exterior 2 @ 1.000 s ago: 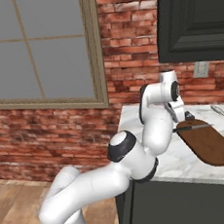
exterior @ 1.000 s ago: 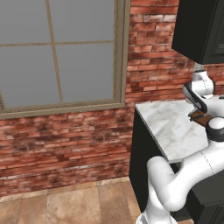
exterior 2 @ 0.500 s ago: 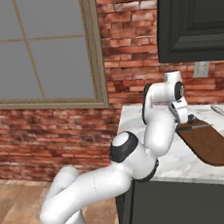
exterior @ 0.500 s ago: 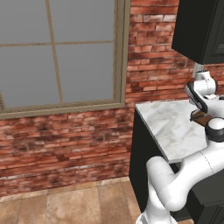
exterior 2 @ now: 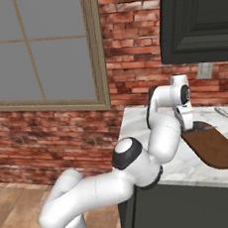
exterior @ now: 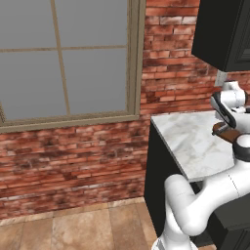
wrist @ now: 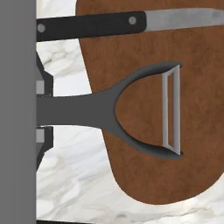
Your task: Open the drawer on the right and place the cutting tools on the cutting board.
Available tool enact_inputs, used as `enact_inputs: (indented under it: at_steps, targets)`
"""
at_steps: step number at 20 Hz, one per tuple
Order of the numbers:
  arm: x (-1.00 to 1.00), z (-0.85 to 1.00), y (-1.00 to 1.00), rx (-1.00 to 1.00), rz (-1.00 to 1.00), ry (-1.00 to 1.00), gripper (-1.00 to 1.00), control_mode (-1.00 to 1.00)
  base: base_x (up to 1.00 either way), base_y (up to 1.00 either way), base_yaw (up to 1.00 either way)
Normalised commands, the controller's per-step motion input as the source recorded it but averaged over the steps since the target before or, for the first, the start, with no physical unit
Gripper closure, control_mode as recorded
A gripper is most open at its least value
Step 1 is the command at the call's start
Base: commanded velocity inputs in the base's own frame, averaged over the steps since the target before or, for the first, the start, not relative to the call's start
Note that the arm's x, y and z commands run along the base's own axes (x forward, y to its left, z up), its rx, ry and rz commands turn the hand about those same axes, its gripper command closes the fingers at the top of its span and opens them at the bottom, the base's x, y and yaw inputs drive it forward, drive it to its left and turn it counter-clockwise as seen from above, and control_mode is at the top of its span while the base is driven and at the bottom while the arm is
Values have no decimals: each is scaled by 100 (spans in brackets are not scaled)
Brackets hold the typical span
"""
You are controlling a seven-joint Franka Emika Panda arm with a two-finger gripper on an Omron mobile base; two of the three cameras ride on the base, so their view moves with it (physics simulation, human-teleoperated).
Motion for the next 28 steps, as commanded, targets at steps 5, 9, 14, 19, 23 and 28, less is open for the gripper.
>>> enact_inputs:
  at_steps: [5, 9, 14, 19, 23, 28]
  targets:
    - [-32, -4, -6, 0, -1, 2, 100, -100, 0, 0, 0]
    - [-19, -2, -21, 0, 0, 5, 100, -100, 0, 0, 0]
    - [-3, 0, -35, 0, 0, 5, 100, -100, 0, 0, 0]
    - [3, 0, -36, 0, 0, 5, 100, -100, 0, 0, 0]
    - [11, -3, -35, 0, 0, 6, 100, -100, 0, 0, 0]
    - [1, -13, -26, 0, 0, 4, 100, -100, 0, 0, 0]
